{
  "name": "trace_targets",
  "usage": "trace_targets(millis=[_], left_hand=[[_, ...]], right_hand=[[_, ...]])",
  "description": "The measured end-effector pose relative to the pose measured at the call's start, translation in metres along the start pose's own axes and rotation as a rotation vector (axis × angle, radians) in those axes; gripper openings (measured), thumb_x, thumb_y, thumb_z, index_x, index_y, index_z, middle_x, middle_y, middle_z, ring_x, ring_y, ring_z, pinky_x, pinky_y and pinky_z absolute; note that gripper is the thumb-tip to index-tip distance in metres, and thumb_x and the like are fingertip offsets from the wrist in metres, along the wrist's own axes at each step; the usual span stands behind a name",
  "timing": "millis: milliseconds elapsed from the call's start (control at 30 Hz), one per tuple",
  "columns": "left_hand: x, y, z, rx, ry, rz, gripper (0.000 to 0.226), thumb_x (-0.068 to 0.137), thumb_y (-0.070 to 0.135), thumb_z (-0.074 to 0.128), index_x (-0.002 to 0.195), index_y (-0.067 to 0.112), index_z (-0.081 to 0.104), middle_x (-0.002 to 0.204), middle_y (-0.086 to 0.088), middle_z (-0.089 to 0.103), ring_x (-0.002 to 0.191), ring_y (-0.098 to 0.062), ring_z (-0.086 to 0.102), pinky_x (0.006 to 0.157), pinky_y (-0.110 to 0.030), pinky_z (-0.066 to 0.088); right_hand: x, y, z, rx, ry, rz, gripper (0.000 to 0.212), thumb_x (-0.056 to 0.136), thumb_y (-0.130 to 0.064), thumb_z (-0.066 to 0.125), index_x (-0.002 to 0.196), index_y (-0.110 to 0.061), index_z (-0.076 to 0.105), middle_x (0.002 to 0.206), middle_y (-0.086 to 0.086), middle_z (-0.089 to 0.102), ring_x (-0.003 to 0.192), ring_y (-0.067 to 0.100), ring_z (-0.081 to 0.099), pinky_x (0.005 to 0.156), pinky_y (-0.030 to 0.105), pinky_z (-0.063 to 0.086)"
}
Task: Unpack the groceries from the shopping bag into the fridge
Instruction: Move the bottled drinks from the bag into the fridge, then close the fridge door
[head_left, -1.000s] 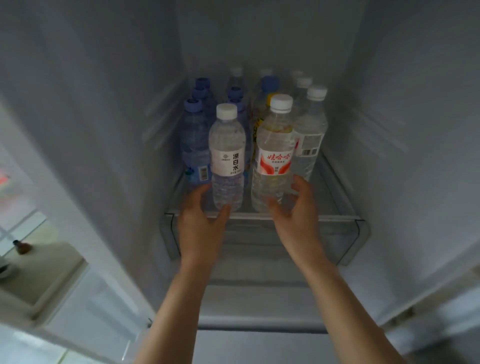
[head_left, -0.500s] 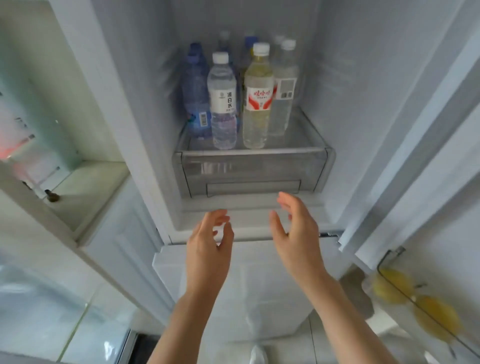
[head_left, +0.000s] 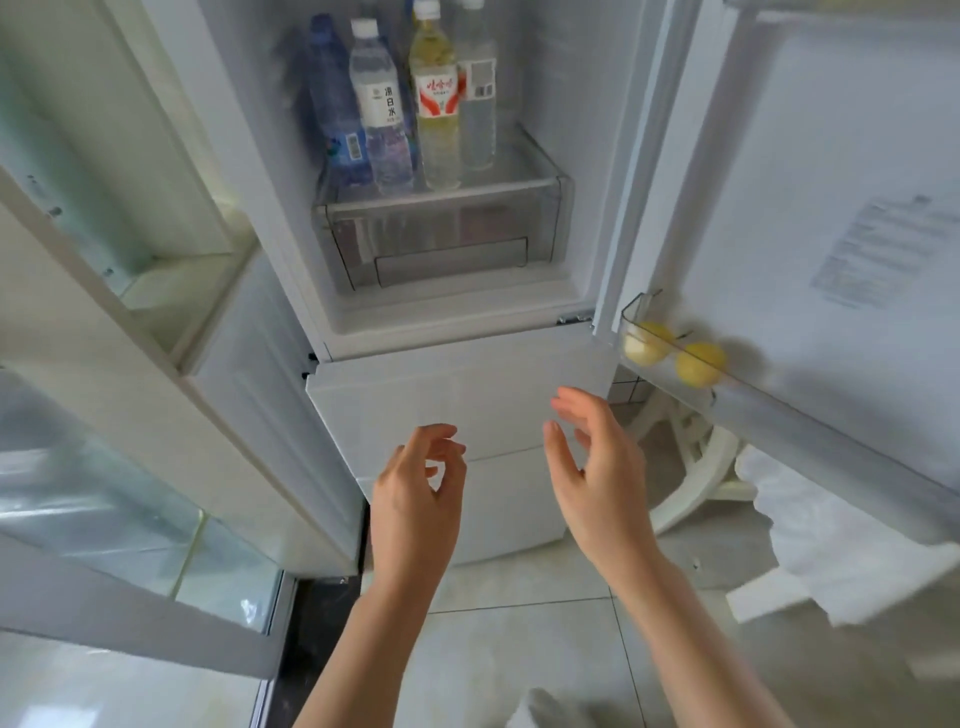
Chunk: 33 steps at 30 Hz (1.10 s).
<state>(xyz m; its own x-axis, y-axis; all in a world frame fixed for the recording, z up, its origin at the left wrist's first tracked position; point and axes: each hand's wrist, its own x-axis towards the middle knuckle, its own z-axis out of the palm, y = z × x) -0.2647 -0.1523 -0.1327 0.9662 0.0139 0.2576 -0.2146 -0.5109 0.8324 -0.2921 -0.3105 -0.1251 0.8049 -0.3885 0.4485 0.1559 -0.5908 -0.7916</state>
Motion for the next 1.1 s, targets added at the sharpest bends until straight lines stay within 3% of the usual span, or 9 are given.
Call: trace_targets(millis=[133, 300, 500, 800, 900, 967, 1100], left_hand=[[-0.03, 0.018, 0.01, 0.018, -0.021, 0.015, 0.016, 0.092, 0.025, 0.056, 0.105, 0.031, 0.063, 0.094, 0.01, 0.07, 0.088, -0.01, 0.066, 0.077, -0.036, 0.056], [-0.06, 0.046, 0.044, 0.025, -0.038, 0.058, 0.014, 0.093, 0.025, 0.058, 0.105, 0.027, 0.065, 0.095, 0.009, 0.07, 0.089, -0.01, 0.065, 0.082, -0.028, 0.053], [-0.114, 0.107, 0.127, -0.006, -0.038, 0.136, 0.011, 0.091, 0.018, 0.061, 0.099, 0.024, 0.065, 0.093, 0.015, 0.069, 0.088, -0.007, 0.064, 0.082, -0.023, 0.051], [-0.178, 0.199, 0.229, -0.031, -0.079, 0.229, 0.016, 0.09, 0.014, 0.063, 0.105, 0.018, 0.067, 0.097, 0.014, 0.066, 0.096, -0.007, 0.058, 0.083, 0.001, 0.032], [-0.183, 0.222, 0.25, -0.007, -0.09, 0.316, 0.024, 0.091, 0.027, 0.055, 0.11, 0.018, 0.066, 0.103, 0.009, 0.065, 0.105, -0.01, 0.056, 0.087, -0.004, 0.036], [-0.184, 0.232, 0.262, 0.023, -0.098, 0.382, 0.031, 0.09, 0.031, 0.05, 0.113, 0.016, 0.065, 0.108, 0.007, 0.065, 0.112, -0.012, 0.055, 0.094, -0.017, 0.043], [-0.182, 0.233, 0.284, 0.158, -0.123, 0.463, 0.032, 0.09, 0.022, 0.062, 0.12, 0.014, 0.062, 0.116, 0.002, 0.066, 0.122, -0.021, 0.053, 0.101, -0.035, 0.046]], right_hand=[[-0.016, 0.0, -0.034, 0.012, -0.008, -0.004, 0.03, 0.093, -0.019, 0.057, 0.121, -0.009, 0.056, 0.118, -0.001, 0.064, 0.112, 0.009, 0.059, 0.093, 0.038, 0.049], [-0.024, 0.005, -0.089, 0.058, 0.014, -0.025, 0.034, 0.092, -0.026, 0.054, 0.122, -0.01, 0.056, 0.118, -0.002, 0.064, 0.112, 0.007, 0.059, 0.094, 0.037, 0.051], [-0.034, 0.024, -0.203, 0.103, -0.021, 0.005, 0.03, 0.093, -0.024, 0.056, 0.121, -0.013, 0.056, 0.119, -0.008, 0.064, 0.115, 0.006, 0.058, 0.098, 0.038, 0.049], [-0.039, 0.069, -0.346, 0.038, 0.047, -0.045, 0.03, 0.092, -0.025, 0.053, 0.12, -0.013, 0.057, 0.117, -0.008, 0.064, 0.113, 0.007, 0.059, 0.095, 0.039, 0.05], [-0.035, 0.082, -0.374, 0.012, 0.114, -0.071, 0.03, 0.092, -0.024, 0.054, 0.118, -0.011, 0.058, 0.115, -0.005, 0.065, 0.111, 0.009, 0.06, 0.092, 0.041, 0.052], [-0.03, 0.091, -0.387, -0.012, 0.171, -0.08, 0.03, 0.092, -0.022, 0.055, 0.118, -0.008, 0.057, 0.115, -0.001, 0.064, 0.11, 0.013, 0.061, 0.09, 0.043, 0.053], [-0.02, 0.103, -0.403, -0.016, 0.276, -0.029, 0.029, 0.093, -0.019, 0.058, 0.119, -0.009, 0.053, 0.114, -0.001, 0.056, 0.106, 0.019, 0.058, 0.087, 0.044, 0.053]])
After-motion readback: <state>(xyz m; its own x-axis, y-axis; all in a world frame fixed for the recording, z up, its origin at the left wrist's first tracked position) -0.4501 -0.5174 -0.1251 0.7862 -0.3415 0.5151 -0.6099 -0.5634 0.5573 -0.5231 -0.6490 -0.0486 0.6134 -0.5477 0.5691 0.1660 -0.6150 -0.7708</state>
